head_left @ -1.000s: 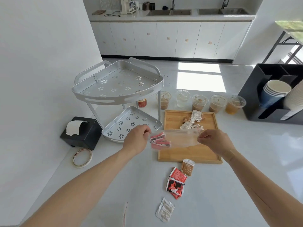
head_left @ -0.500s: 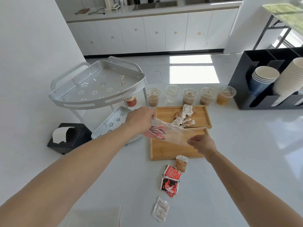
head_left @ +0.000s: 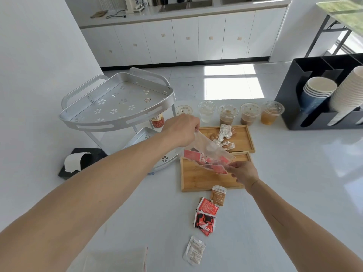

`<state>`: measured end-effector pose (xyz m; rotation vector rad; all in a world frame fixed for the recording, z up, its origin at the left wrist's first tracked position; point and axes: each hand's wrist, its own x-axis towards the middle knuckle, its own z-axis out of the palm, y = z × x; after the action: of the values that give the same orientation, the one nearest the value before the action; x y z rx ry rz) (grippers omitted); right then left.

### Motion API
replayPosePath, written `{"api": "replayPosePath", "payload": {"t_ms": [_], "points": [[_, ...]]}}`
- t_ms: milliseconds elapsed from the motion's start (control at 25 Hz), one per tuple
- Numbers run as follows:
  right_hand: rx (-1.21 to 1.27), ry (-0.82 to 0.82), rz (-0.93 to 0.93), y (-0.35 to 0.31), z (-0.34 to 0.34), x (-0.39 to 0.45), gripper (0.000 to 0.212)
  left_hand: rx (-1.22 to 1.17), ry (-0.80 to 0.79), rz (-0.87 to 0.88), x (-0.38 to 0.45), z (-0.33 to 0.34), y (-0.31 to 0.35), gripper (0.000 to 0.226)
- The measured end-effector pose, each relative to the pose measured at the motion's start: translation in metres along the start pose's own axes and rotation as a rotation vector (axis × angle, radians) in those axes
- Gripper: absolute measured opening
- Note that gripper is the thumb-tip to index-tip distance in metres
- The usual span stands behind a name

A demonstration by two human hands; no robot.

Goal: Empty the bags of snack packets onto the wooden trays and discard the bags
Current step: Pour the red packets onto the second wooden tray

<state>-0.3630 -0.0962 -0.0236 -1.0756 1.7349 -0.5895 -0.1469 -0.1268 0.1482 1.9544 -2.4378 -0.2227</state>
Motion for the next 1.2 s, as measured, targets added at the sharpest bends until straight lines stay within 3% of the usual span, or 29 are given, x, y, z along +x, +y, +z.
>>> {"api": "replayPosePath", "payload": {"t_ms": [1000, 1200], "points": [[0.104, 0.018, -0.098, -0.029, 0.001, -0.013, 0.014, -0.093, 0.107, 0.01, -0.003, -0.047, 0.005, 0.026], [0.128, 0.065, -0.162, -0.037, 0.003, -0.018, 0.017, -0.218, 0.192, 0.014, -0.006, -0.06, 0.008, 0.025]]}}
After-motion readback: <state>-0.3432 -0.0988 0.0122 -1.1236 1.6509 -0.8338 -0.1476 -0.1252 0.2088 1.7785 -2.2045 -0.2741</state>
